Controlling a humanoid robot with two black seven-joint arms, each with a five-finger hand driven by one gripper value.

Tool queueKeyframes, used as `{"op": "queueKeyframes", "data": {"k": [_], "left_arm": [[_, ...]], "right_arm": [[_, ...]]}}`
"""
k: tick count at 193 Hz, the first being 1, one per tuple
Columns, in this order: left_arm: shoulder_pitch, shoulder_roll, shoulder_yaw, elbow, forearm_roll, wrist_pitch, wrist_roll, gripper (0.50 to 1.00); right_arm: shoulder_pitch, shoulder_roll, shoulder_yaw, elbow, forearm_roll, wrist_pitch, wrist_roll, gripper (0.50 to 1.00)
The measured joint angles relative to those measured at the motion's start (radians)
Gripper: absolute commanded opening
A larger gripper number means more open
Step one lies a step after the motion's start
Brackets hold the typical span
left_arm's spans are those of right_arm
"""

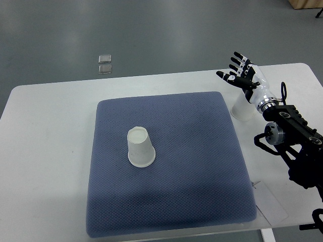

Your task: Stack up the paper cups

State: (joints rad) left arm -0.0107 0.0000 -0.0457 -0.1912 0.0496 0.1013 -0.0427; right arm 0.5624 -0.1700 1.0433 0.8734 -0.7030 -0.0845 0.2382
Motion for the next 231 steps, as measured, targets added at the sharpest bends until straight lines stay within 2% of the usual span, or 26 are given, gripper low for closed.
{"op": "queueKeyframes", "data": {"k": [180,231], "left_arm": [[0.0,0.0,0.0,-0.001,0.0,0.0,0.0,1.0],[0.0,0.0,0.0,-0.001,0.0,0.0,0.0,1.0]], "right_arm": [[0.002,-0.018,0.01,-0.001,0.003,0.027,-0.001,0.932],[0.013,-0.089,-0.01,0.012,-0.032,0.067,-0.002,0.932]]}}
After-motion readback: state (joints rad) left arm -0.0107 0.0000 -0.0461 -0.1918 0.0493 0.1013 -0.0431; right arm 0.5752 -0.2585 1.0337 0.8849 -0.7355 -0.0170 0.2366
